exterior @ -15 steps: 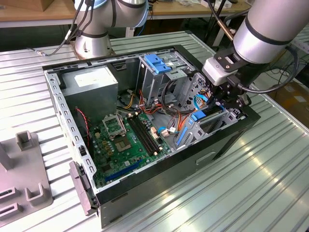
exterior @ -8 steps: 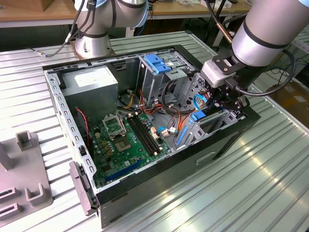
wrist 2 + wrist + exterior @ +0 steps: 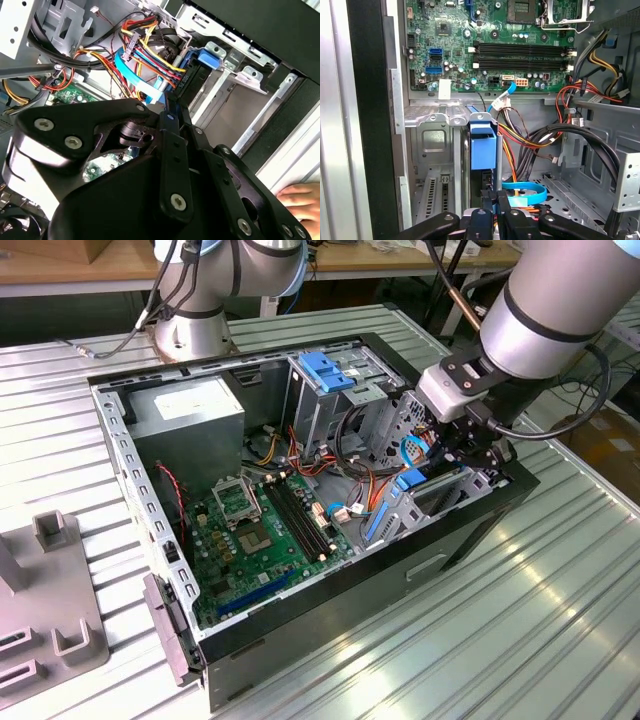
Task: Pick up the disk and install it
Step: 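Insert the second disk wire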
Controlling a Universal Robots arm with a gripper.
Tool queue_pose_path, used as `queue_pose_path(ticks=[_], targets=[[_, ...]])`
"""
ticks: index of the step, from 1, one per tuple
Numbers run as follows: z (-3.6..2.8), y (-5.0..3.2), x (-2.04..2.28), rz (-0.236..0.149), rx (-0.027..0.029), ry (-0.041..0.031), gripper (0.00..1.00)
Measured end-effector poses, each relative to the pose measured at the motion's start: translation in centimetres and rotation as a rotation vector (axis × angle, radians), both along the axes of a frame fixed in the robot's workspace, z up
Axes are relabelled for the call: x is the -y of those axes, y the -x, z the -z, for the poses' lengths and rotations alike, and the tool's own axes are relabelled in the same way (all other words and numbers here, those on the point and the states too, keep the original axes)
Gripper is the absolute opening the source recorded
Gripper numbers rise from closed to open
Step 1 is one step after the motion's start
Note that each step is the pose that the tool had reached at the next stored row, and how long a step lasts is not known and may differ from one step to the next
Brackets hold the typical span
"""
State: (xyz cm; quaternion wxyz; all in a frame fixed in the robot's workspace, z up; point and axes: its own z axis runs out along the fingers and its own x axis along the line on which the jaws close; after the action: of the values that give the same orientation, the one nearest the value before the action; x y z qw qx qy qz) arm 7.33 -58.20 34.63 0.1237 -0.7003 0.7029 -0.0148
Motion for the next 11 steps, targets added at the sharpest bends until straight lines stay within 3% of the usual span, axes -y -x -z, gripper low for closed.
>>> queue_pose_path(ticks=[11], targets=[[0.65,0.0,0.0,0.0,-0.0001,-0.0087,0.16]])
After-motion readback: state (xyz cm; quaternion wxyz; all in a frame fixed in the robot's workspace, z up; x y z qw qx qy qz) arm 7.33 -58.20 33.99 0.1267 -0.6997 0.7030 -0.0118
